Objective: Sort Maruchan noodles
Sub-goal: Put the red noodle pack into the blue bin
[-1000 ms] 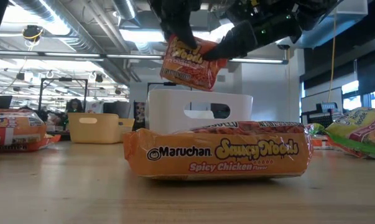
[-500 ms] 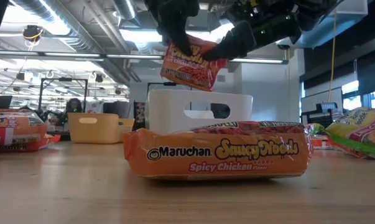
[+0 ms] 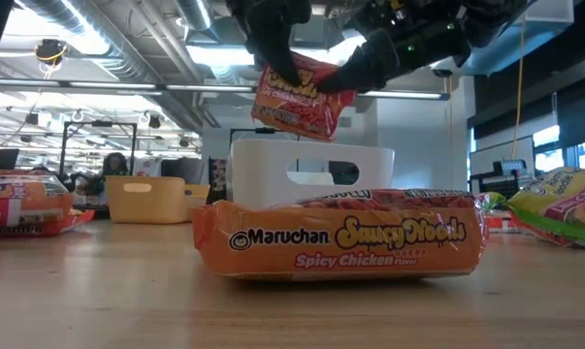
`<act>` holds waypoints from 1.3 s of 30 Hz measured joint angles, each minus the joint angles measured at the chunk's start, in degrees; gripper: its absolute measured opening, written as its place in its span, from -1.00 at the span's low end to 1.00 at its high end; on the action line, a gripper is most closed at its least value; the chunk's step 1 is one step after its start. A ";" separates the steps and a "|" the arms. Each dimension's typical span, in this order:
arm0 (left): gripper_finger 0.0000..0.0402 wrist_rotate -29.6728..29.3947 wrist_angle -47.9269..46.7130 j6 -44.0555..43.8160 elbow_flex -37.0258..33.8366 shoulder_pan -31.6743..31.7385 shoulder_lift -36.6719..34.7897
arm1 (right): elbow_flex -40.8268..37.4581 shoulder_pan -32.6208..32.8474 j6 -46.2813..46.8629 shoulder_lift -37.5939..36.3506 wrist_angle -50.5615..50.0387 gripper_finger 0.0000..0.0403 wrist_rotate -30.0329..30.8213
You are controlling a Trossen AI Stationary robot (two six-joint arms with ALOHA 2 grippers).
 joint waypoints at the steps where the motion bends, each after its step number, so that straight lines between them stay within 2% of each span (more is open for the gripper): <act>1: -0.46 -0.11 0.06 -0.10 0.00 -0.01 0.00 | 0.00 0.00 0.26 -0.10 -0.03 -0.43 0.19; 7: -0.47 -2.91 -0.54 1.80 -0.02 0.11 0.02 | 0.00 -0.01 0.38 -2.01 -0.88 -0.03 1.69; 9: -0.47 -5.23 -0.66 2.55 -0.02 0.78 0.02 | 0.04 0.00 0.31 -4.62 -1.69 0.06 2.84; 13: -0.47 -5.62 -0.92 4.39 -0.02 3.84 0.00 | 0.07 0.00 0.20 -10.55 -6.94 0.17 3.62; 18: -0.47 -3.99 0.72 7.72 -0.04 9.80 0.00 | -0.75 0.00 -0.28 -14.46 -11.11 0.19 3.60; 24: -0.47 2.85 7.33 15.12 -0.04 18.20 0.53 | -3.84 0.00 -1.42 -14.44 -11.15 0.20 3.60; 26: -0.47 4.28 9.38 15.66 -0.02 20.93 2.10 | -4.95 0.00 -1.44 -14.44 -11.31 0.20 3.60; 29: -0.45 9.52 12.09 15.05 -0.05 24.50 5.48 | -6.38 0.00 -1.49 -14.44 -10.86 0.20 3.60; 31: -0.45 11.98 13.08 15.40 -0.04 26.02 7.61 | -7.37 0.00 -1.51 -14.44 -10.72 0.20 3.57; 36: -0.44 13.44 13.14 15.90 -0.09 28.09 12.28 | -9.81 0.00 -1.47 -14.41 -10.23 0.20 3.55; 39: -0.44 14.17 14.79 15.90 -0.09 28.86 13.68 | -11.91 0.00 -1.42 -14.41 -6.58 0.20 3.55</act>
